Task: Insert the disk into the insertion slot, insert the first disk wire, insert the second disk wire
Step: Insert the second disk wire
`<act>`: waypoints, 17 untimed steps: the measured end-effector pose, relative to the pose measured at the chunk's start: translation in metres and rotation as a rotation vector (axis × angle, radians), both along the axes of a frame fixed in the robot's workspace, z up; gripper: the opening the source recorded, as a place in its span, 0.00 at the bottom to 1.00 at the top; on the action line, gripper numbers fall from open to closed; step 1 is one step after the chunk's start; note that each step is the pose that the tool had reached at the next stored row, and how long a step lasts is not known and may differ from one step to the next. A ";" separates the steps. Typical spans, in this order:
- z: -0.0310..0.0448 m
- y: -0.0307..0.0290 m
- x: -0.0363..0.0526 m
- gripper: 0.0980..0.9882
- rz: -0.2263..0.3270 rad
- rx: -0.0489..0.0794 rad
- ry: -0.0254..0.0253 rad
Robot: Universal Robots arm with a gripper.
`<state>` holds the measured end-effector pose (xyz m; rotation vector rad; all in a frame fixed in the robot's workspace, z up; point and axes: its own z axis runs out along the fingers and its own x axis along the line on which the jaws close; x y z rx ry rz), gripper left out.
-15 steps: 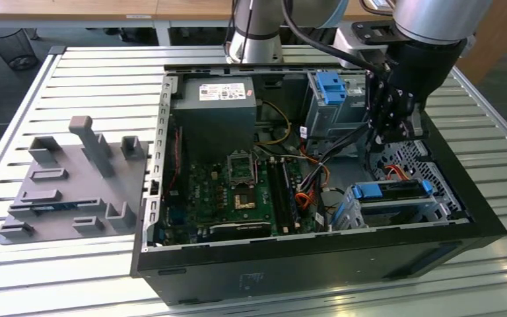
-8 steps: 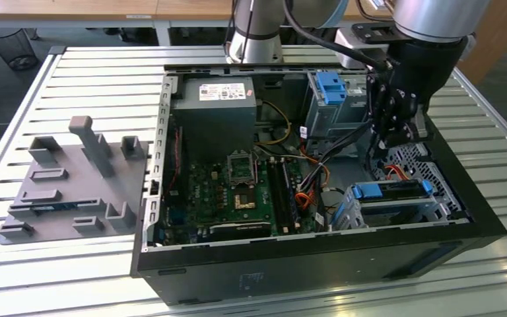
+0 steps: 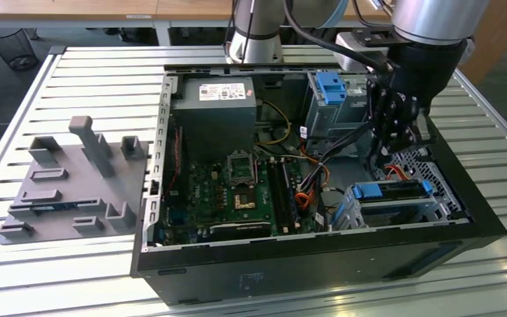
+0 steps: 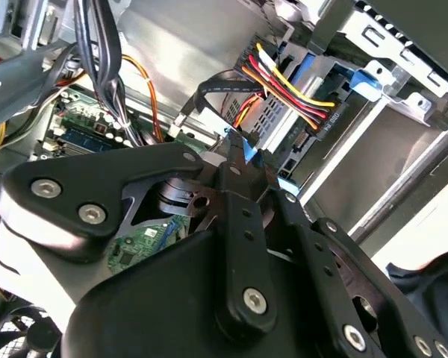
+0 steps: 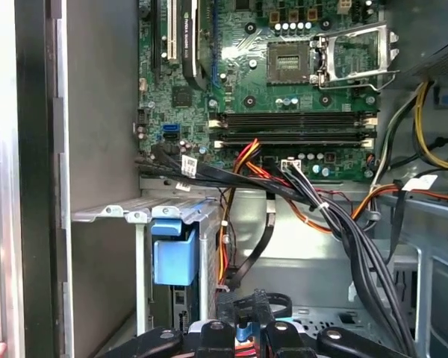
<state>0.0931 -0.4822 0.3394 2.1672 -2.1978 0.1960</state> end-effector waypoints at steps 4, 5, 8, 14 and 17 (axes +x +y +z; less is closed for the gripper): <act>-0.0020 0.0000 0.0007 0.16 0.000 -0.014 -0.0001; -0.0024 0.0000 0.0012 0.16 0.000 -0.018 -0.0001; -0.0025 0.0000 0.0022 0.07 0.000 -0.021 -0.0001; -0.0025 -0.0001 0.0026 0.05 0.000 -0.022 0.0000; -0.0024 0.0000 0.0026 0.05 0.000 -0.023 -0.0001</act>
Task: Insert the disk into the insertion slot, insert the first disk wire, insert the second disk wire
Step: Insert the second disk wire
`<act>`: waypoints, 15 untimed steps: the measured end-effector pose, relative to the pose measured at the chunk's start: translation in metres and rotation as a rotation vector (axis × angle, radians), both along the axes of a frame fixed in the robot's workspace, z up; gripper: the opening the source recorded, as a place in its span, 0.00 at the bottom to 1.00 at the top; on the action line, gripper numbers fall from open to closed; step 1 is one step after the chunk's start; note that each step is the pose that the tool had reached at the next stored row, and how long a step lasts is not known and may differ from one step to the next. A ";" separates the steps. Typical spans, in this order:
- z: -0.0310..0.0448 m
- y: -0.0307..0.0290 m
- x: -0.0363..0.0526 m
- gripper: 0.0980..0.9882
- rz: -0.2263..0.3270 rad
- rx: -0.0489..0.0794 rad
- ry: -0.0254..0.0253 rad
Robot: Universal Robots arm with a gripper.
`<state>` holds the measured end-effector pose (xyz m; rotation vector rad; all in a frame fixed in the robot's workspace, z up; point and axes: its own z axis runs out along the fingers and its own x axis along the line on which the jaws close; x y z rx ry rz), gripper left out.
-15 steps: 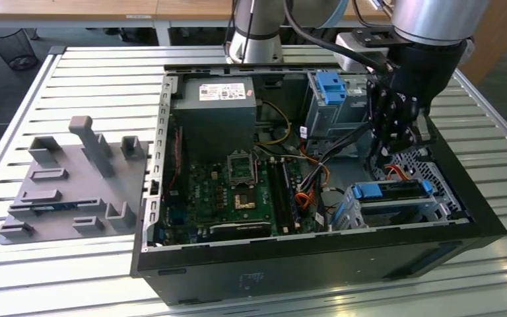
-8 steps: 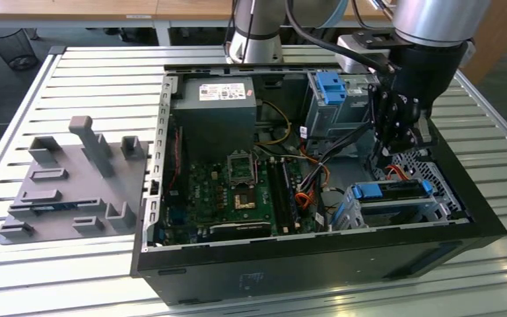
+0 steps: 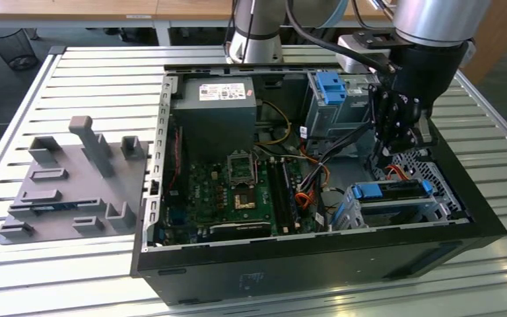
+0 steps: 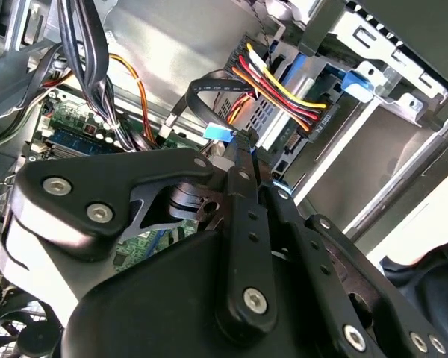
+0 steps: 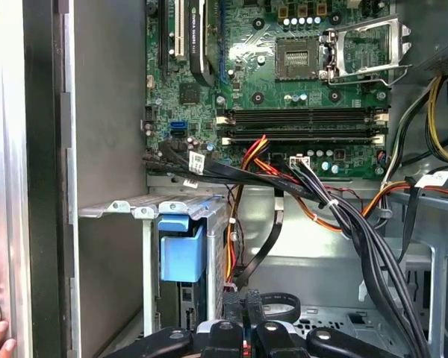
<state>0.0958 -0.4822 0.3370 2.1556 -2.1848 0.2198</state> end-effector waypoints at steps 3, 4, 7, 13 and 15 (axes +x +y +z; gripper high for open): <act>0.0020 0.0000 0.0000 0.05 0.000 0.000 0.0000; 0.0022 -0.0002 0.0000 0.05 0.000 0.000 -0.0001; 0.0023 -0.0027 0.0000 0.05 0.000 0.000 0.0000; 0.0023 -0.0144 0.0000 0.05 0.000 0.006 0.0000; 0.0024 -0.0167 0.0000 0.05 0.000 0.016 0.0000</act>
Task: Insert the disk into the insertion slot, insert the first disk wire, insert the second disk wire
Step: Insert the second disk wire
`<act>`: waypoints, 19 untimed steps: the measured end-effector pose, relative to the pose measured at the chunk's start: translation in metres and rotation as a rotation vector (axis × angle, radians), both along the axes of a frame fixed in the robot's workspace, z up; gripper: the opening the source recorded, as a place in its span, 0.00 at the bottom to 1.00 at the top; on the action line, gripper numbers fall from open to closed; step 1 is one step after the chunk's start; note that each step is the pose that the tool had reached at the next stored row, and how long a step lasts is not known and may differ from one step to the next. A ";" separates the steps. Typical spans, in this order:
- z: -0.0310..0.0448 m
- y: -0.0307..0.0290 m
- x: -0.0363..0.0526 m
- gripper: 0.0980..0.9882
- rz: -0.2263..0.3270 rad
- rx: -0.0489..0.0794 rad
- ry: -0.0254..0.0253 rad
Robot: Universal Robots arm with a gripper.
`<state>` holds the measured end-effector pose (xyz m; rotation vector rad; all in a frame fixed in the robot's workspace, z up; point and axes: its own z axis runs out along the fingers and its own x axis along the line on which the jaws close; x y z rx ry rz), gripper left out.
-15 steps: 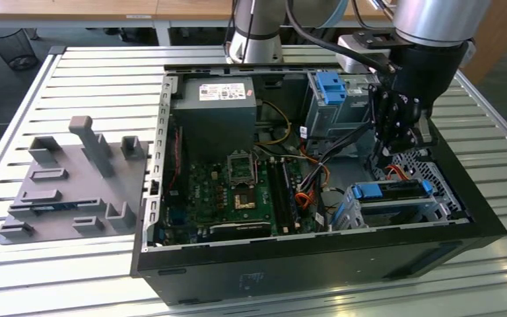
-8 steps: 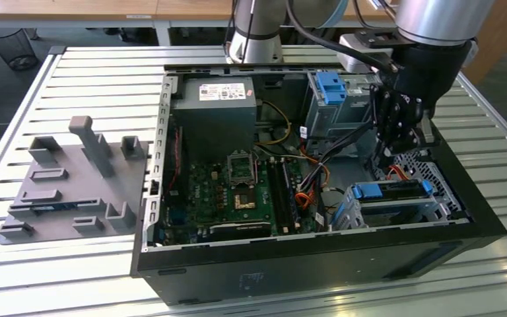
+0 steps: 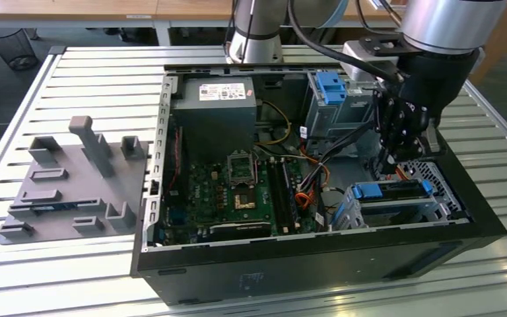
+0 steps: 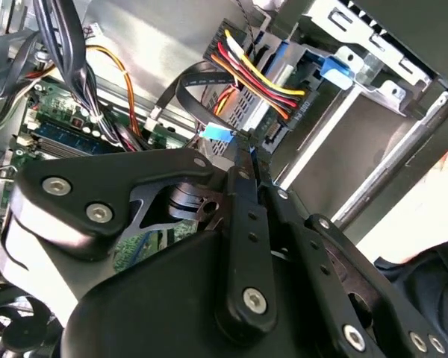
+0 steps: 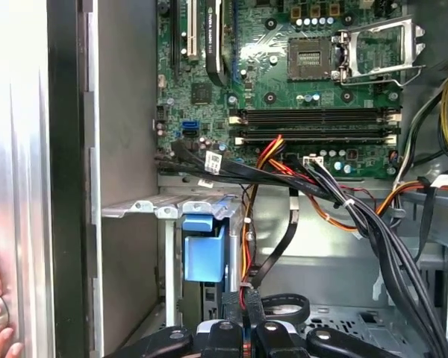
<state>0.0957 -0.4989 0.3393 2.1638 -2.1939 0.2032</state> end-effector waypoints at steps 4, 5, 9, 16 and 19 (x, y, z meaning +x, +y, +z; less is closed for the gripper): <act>0.0002 -0.0027 0.0000 0.05 0.000 0.036 0.0000; 0.0002 -0.0032 0.0000 0.05 0.000 0.041 -0.0001; 0.0003 -0.0072 0.0000 0.05 0.000 0.045 0.0000; 0.0003 -0.0146 0.0000 0.05 0.000 0.045 0.0000; 0.0003 -0.0187 0.0000 0.05 0.000 0.045 0.0000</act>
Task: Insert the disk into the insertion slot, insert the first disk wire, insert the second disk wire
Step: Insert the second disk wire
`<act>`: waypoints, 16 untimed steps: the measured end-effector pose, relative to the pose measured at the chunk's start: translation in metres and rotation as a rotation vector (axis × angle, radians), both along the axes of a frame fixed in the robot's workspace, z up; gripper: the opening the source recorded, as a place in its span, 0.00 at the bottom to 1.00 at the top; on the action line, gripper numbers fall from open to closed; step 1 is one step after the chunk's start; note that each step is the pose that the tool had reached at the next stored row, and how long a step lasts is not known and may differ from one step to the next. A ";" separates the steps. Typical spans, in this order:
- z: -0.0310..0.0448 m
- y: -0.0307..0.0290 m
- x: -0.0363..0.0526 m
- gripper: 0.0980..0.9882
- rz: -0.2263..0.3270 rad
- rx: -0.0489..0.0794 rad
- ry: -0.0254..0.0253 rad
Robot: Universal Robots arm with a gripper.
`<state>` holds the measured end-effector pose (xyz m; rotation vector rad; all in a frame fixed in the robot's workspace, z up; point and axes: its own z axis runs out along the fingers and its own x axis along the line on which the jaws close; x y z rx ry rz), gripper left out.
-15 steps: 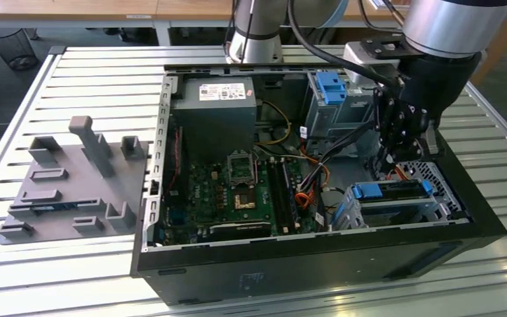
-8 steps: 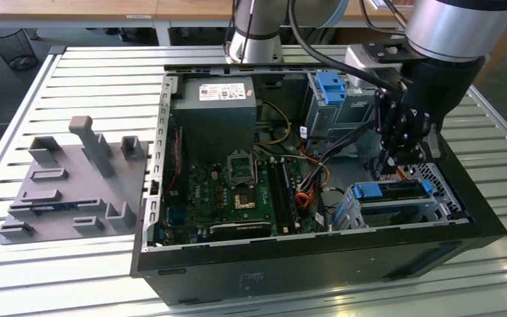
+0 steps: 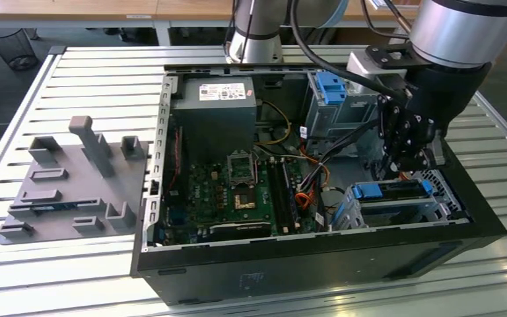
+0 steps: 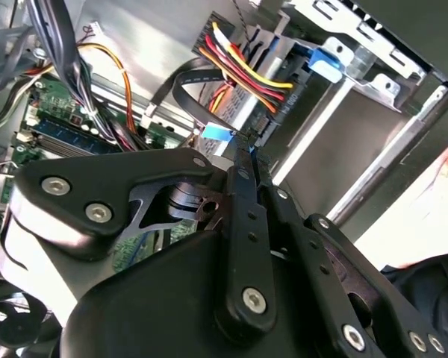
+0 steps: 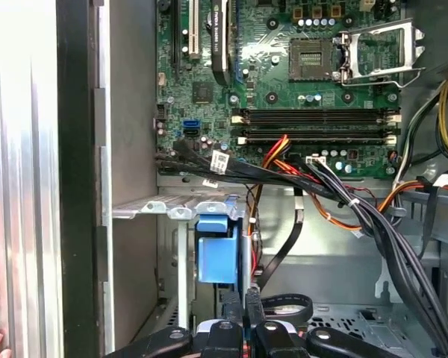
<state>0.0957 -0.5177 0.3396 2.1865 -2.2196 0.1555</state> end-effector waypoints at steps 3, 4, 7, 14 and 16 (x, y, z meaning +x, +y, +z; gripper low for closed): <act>-0.0002 -0.0038 0.0000 0.05 0.000 0.000 0.0000; -0.0003 -0.0043 0.0002 0.05 0.000 0.000 0.0000; -0.0012 -0.0045 0.0018 0.05 0.000 0.000 0.0000; -0.0042 -0.0046 0.0055 0.05 -0.002 0.000 0.0000; -0.0051 -0.0046 0.0055 0.05 -0.002 0.000 0.0000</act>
